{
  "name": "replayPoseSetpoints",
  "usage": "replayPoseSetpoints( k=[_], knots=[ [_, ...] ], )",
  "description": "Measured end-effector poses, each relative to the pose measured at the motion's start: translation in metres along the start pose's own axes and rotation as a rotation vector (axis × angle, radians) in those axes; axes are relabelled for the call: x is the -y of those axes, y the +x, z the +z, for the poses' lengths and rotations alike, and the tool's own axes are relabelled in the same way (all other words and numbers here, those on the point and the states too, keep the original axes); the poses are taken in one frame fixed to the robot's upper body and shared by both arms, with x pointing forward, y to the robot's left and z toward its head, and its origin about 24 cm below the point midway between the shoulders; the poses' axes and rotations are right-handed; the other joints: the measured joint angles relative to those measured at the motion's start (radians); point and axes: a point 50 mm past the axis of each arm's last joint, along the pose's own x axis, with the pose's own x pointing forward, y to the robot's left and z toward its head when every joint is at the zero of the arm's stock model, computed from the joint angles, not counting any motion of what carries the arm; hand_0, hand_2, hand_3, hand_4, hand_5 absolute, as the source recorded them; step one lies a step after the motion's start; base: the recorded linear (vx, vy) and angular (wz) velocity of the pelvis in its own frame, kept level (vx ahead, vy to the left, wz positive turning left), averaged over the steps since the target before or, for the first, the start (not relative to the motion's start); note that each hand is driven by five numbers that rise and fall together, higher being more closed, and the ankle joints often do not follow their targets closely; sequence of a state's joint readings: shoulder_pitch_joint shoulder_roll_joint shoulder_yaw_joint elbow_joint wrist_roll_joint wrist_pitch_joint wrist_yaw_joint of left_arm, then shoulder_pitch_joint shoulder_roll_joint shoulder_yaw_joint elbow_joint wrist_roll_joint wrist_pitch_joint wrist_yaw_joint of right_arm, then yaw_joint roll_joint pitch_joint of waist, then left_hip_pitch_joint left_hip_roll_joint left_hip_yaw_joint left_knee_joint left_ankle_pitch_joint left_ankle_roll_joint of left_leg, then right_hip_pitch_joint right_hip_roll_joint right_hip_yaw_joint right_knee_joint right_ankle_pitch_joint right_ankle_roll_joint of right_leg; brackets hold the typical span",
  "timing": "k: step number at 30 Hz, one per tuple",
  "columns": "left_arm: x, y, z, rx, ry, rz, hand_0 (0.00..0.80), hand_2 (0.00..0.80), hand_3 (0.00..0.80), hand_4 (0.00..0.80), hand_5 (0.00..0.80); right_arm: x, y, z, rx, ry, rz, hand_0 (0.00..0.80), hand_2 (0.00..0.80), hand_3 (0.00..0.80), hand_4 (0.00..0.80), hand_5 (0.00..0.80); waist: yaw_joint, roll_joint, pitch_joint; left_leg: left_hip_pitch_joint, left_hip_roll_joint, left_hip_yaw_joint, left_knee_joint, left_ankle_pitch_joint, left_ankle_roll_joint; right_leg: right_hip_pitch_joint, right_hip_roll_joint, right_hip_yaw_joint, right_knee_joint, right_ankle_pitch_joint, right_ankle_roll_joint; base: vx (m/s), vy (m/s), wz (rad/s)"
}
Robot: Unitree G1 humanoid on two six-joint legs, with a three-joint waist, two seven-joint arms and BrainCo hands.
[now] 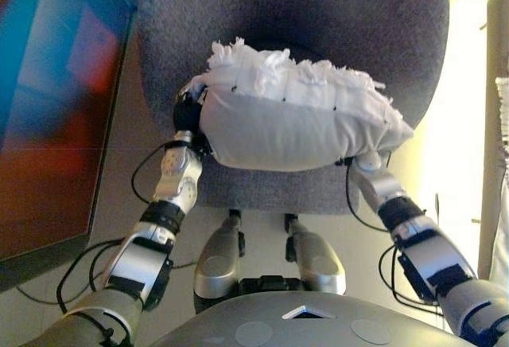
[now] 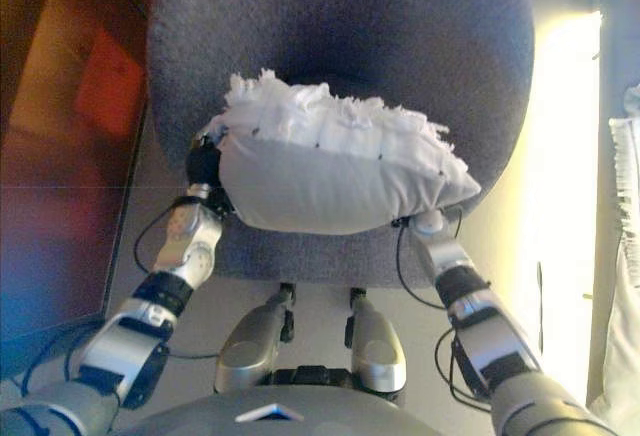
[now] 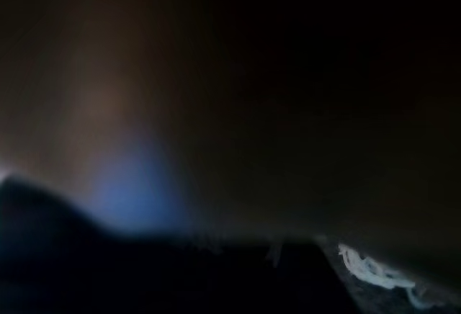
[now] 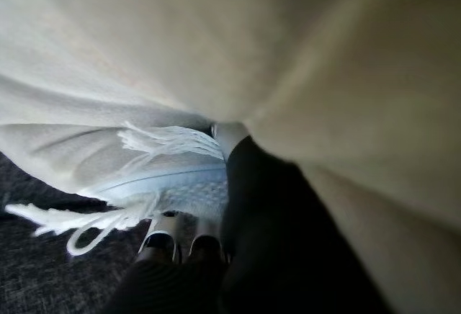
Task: Pick up the cushion and take it to the sofa
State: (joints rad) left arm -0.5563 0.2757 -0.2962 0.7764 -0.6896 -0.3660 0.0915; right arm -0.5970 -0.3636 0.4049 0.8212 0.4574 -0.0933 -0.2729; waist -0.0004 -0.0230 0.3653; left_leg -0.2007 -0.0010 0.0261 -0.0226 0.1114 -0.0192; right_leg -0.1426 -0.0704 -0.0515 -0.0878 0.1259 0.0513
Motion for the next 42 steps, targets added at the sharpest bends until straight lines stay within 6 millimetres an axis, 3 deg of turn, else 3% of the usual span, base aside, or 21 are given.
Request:
replayPoseSetpoints(
  k=[5,11,12,13,14,15,22,27,32,34,36,38,40,42],
  knots=[
    [0.019,0.049,0.048,0.011,0.098,0.023,0.8,0.8,0.8,0.8,0.8,0.001,0.03,0.047,-0.024,0.083,-0.005,0.8,0.8,0.8,0.8,0.8,-0.014,-0.001,0.058,-0.045,0.001,0.006,0.0,0.015,0.001,-0.047,0.001,0.004,0.001,0.017,0.0,-0.056,0.029,-0.03],
    [0.029,0.066,0.075,0.006,0.122,0.06,0.8,0.8,0.8,0.8,0.8,0.01,0.043,0.076,-0.079,0.114,0.062,0.8,0.8,0.8,0.8,0.8,-0.014,-0.003,0.059,-0.082,0.001,0.02,0.0,0.016,0.003,-0.089,-0.001,0.015,0.002,0.022,0.001,-0.008,0.01,-0.05],
    [0.029,0.069,0.078,-0.011,0.121,0.068,0.515,0.515,0.515,0.515,0.515,0.013,0.045,0.081,-0.1,0.115,0.081,0.8,0.8,0.8,0.8,0.8,-0.014,-0.003,0.059,-0.084,0.001,0.02,0.0,0.016,0.003,-0.091,-0.003,0.014,0.002,0.022,0.001,0.0,0.0,0.0],
    [0.03,0.071,0.081,-0.016,0.137,0.069,0.0,0.0,0.0,0.0,0.0,0.014,0.045,0.084,-0.109,0.103,0.087,0.8,0.8,0.8,0.8,0.8,-0.014,-0.003,0.06,-0.085,0.001,0.02,-0.001,0.016,0.003,-0.092,-0.003,0.014,0.002,0.022,0.001,0.02,0.034,0.01],
    [0.031,0.072,0.085,-0.014,0.153,0.064,0.0,0.0,0.0,0.0,0.0,0.016,0.046,0.088,-0.112,0.094,0.085,0.486,0.486,0.486,0.486,0.486,-0.015,-0.003,0.06,-0.087,0.001,0.02,-0.001,0.016,0.003,-0.095,-0.003,0.014,0.001,0.022,0.001,0.023,0.042,0.0],
    [0.031,0.074,0.089,-0.012,0.174,0.059,0.0,0.0,0.0,0.0,0.0,0.019,0.046,0.091,-0.111,0.093,0.079,0.0,0.0,0.0,0.0,0.0,-0.015,-0.003,0.06,-0.091,0.0,0.02,-0.002,0.016,0.003,-0.099,-0.004,0.014,0.001,0.022,0.001,0.024,0.05,0.01],
    [0.005,0.076,0.115,0.035,0.179,0.135,0.0,0.0,0.0,0.0,0.0,0.042,0.047,0.104,-0.055,0.114,0.012,0.0,0.0,0.0,0.0,0.0,-0.014,0.0,0.073,-0.09,-0.001,0.024,-0.004,0.018,0.005,-0.098,-0.006,0.012,0.002,0.022,0.002,0.02,0.038,0.0],
    [-0.019,0.072,0.139,0.106,0.203,0.175,0.0,0.0,0.0,0.0,0.0,0.073,0.041,0.144,0.147,0.087,-0.074,0.0,0.0,0.0,0.0,0.0,-0.02,0.008,0.107,-0.073,-0.001,0.027,-0.009,0.024,0.007,-0.08,-0.006,0.003,0.002,0.025,0.002,0.037,-0.004,0.03],
    [-0.05,0.051,0.128,0.132,0.174,0.202,0.0,0.0,0.0,0.0,0.0,0.11,0.014,0.167,0.408,0.178,-0.179,0.0,0.0,0.0,0.0,0.0,-0.042,0.007,0.109,0.025,0.004,0.035,-0.06,0.032,0.006,-0.011,-0.001,-0.027,0.0,0.025,0.002,0.054,-0.019,-0.05],
    [-0.066,0.037,0.122,0.158,0.136,0.233,0.0,0.0,0.0,0.0,0.0,0.137,0.001,0.158,0.454,0.209,-0.288,0.0,0.0,0.0,0.0,0.0,-0.045,0.007,0.109,0.055,0.004,0.041,-0.064,0.032,0.005,0.015,-0.001,-0.047,-0.001,0.023,0.001,0.068,-0.03,-0.08],
    [-0.088,0.021,0.112,0.175,0.103,0.306,0.0,0.0,0.0,0.0,0.0,0.165,-0.013,0.134,0.437,0.242,-0.407,0.0,0.0,0.0,0.0,0.0,-0.045,0.006,0.108,0.077,0.003,0.041,-0.065,0.027,-0.001,0.038,-0.002,-0.051,-0.001,0.017,-0.004,0.08,-0.024,0.01],
    [-0.125,-0.009,0.095,0.174,0.077,0.452,0.0,0.0,0.0,0.0,0.0,0.186,-0.033,0.09,0.378,0.303,-0.534,0.0,0.0,0.0,0.0,0.0,-0.045,0.005,0.104,0.102,0.004,0.041,-0.065,0.019,-0.009,0.063,-0.001,-0.054,-0.001,0.005,-0.011,0.091,-0.024,0.01],
    [-0.162,-0.05,0.059,0.067,0.128,0.617,0.0,0.0,0.0,0.0,0.0,0.195,-0.054,0.037,0.259,0.32,-0.657,0.0,0.0,0.0,0.0,0.0,-0.045,0.006,0.095,0.137,0.011,0.039,-0.065,0.006,-0.01,0.099,0.003,-0.059,-0.002,-0.005,-0.015,0.077,-0.033,0.02],
    [-0.185,-0.09,0.02,-0.1,0.196,0.731,0.0,0.0,0.0,0.0,0.0,0.2,-0.076,-0.022,0.046,0.276,-0.754,0.0,0.0,0.0,0.0,0.0,-0.04,0.006,0.046,0.144,0.014,0.033,-0.065,0.003,-0.012,0.109,0.005,-0.068,-0.002,-0.013,-0.018,0.089,-0.039,0.09]
  ],
)
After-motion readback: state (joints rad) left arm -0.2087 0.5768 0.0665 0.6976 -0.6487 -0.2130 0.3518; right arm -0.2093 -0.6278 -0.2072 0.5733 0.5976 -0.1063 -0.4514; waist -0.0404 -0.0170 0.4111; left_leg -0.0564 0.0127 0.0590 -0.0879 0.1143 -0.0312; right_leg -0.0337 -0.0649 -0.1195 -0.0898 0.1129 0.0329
